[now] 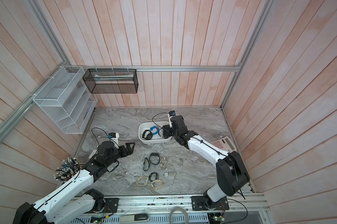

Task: Put the watch into the storage box
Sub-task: Place the watch in the storage box, then pick up the watch at the center of the board.

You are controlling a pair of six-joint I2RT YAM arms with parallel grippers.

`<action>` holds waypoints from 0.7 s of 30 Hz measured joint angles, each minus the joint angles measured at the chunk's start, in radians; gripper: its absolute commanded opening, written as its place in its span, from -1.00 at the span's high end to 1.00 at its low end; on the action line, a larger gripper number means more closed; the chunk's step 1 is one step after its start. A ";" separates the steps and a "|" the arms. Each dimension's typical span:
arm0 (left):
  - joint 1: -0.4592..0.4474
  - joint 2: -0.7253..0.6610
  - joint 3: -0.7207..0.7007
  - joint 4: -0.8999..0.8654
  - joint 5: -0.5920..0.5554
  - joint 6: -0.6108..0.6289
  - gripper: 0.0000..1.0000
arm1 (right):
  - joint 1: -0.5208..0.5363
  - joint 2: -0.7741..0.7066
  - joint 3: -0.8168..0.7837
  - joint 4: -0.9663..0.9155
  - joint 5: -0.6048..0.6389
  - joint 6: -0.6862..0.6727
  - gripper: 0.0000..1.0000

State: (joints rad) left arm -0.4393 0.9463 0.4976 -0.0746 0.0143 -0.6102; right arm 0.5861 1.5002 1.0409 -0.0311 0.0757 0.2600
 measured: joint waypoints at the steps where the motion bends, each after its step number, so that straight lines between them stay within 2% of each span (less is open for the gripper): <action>1: 0.000 0.004 0.000 0.002 0.001 0.000 -0.99 | 0.000 -0.038 -0.048 0.014 -0.001 0.006 -0.63; 6: 0.000 0.004 0.000 -0.001 0.004 -0.005 -0.99 | 0.000 -0.130 -0.203 0.058 -0.004 0.029 -0.65; 15: 0.000 -0.132 0.000 -0.198 -0.016 -0.062 -0.92 | 0.000 -0.118 -0.206 0.103 -0.003 0.036 -0.65; 21: 0.000 -0.216 0.000 -0.420 -0.050 -0.154 -0.65 | 0.000 -0.087 -0.184 0.122 -0.007 0.035 -0.65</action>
State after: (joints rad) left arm -0.4393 0.7300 0.4976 -0.4950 -0.0357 -0.7643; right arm 0.5861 1.4132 0.8570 0.0910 0.0685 0.2955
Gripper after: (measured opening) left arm 0.870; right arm 0.825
